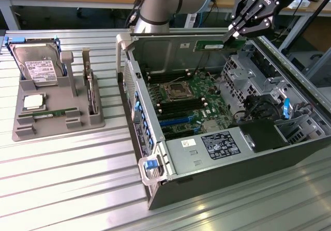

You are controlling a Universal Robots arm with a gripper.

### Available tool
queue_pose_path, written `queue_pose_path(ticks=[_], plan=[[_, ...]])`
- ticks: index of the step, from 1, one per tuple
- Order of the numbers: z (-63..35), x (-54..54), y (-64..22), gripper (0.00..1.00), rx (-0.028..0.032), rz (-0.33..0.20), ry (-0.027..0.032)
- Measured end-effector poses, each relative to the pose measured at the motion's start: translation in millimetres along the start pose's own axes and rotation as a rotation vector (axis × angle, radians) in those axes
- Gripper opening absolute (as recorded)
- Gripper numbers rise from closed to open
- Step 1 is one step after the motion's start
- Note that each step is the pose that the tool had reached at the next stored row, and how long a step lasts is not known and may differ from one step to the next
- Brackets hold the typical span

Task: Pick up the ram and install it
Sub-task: 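Pick up the ram and move it above insertion slot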

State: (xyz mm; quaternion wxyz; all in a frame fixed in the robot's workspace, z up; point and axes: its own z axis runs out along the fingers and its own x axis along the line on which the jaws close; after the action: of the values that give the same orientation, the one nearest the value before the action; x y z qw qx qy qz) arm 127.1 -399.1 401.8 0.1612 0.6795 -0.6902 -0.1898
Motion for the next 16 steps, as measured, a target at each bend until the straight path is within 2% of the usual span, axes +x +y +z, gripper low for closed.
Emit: queue_pose_path(ticks=[13, 16], plan=[[0.8, 0.0, -1.3, 0.12, -0.0012, 0.0, -0.0002], [2.9, 0.1, -8.5, 0.12, -0.0026, 0.0, 0.0]])
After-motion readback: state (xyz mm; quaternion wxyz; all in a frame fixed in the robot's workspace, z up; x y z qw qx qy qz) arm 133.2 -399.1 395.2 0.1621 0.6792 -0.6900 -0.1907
